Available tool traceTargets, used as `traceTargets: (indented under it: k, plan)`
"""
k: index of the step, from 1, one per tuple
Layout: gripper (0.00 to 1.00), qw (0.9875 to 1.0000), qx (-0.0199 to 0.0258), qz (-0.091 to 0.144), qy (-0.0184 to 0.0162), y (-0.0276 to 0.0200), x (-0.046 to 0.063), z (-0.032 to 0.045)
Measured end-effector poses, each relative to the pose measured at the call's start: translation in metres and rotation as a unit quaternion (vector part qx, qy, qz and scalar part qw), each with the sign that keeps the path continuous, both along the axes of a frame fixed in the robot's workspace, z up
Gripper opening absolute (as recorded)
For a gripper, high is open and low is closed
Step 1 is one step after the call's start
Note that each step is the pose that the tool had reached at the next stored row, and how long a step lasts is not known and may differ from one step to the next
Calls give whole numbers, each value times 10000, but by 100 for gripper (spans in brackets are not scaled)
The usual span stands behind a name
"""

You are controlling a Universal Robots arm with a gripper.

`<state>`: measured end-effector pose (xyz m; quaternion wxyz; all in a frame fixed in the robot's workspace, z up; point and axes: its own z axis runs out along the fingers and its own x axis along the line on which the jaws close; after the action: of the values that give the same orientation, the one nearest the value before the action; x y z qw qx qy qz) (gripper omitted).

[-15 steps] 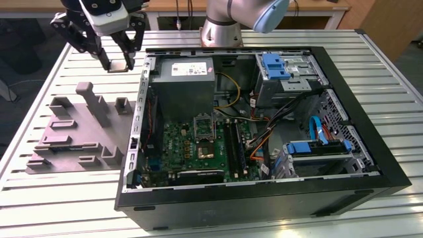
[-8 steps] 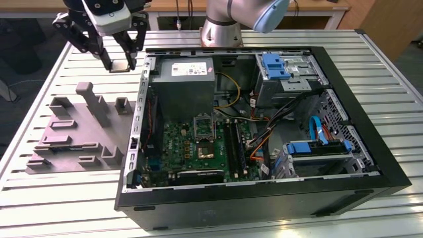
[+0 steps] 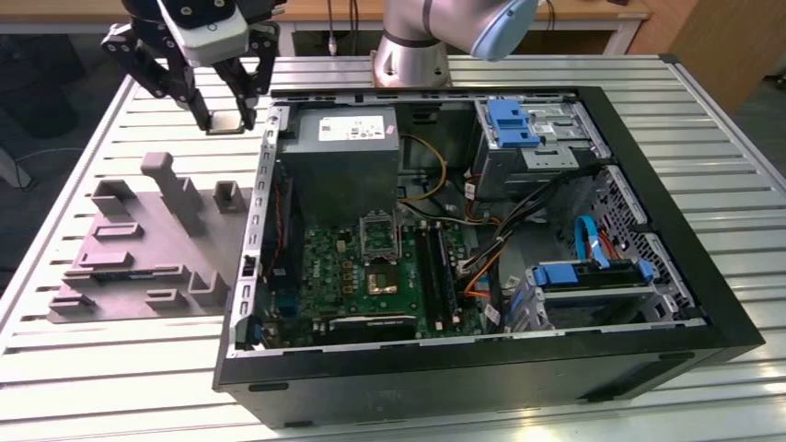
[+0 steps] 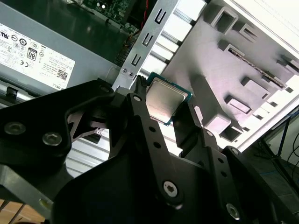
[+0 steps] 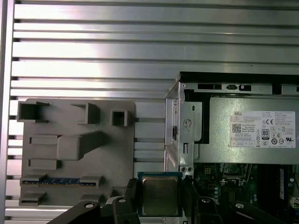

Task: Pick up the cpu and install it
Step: 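Pick up the cpu and move it towards the insertion slot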

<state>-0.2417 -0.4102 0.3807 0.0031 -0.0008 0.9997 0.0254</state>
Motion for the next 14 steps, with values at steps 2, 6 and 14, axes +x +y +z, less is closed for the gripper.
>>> traceTargets:
  k: [2, 6, 14]
  plan:
    - [47, 10000, 0, 0, 0, 0, 7, 0]
    - [47, 10000, 0, 0, 0, 0, 22, -1]
    - [47, 10000, 0, 0, 0, 0, 51, -1]
